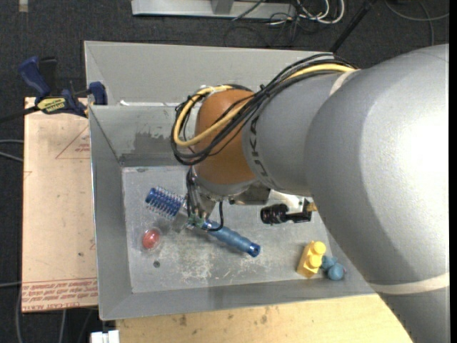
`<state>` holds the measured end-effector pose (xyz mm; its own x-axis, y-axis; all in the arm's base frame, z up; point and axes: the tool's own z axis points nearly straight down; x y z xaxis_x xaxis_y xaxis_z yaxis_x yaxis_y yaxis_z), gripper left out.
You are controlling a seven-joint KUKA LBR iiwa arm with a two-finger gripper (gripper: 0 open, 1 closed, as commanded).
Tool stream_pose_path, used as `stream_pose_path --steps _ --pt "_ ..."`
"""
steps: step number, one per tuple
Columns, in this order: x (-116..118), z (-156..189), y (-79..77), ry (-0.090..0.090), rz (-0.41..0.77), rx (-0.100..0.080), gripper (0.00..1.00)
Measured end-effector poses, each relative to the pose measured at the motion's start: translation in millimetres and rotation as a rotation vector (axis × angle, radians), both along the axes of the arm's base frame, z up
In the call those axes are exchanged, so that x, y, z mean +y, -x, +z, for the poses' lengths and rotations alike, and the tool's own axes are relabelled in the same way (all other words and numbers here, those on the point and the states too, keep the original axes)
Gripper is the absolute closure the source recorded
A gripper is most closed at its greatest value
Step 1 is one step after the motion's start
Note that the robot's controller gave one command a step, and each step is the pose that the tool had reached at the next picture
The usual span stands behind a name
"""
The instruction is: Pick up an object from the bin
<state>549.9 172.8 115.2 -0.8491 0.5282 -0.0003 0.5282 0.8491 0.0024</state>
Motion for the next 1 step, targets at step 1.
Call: stream_pose_path --steps 1 --pt "0.4 28.9 -0.2 0.0 0.003 -0.001 1.0"
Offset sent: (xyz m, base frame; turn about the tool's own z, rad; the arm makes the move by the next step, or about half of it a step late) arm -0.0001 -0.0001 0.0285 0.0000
